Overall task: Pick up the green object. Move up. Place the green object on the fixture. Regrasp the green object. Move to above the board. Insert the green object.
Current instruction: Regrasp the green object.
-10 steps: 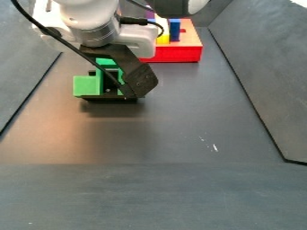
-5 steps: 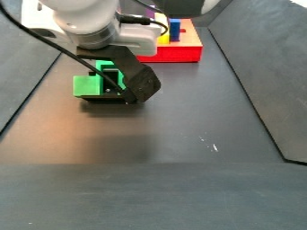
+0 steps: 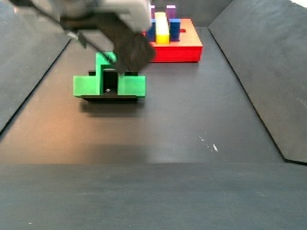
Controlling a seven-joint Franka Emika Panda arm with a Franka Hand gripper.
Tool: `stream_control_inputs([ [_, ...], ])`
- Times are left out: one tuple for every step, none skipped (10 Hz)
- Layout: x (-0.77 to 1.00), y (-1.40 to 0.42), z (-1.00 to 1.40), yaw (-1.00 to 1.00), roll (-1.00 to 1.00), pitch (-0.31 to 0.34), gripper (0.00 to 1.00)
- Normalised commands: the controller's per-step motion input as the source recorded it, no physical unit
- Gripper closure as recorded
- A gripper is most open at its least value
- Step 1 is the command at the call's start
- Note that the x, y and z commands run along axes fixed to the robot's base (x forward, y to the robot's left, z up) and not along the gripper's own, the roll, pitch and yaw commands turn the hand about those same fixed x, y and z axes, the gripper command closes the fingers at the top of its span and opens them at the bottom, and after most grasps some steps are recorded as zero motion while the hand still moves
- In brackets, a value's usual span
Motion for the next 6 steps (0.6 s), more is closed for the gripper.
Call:
stream_control_inputs([
  [0.00,-0.43,0.09,0.22,0.86,0.214,0.00],
  [0.00,-0.45,0.02,0.24,0.79,0.183,0.00],
  [-0.04,-0.47,0.00,0.20,0.91,0.143,0.00],
  [0.00,-0.49,0.00,0.09,1.00,0.254,0.00],
  [0.00,-0.43,-0.06,0.00,1.00,0.283,0.00],
  [-0.04,-0.34,0.00,-0.24,0.83,0.097,0.00],
])
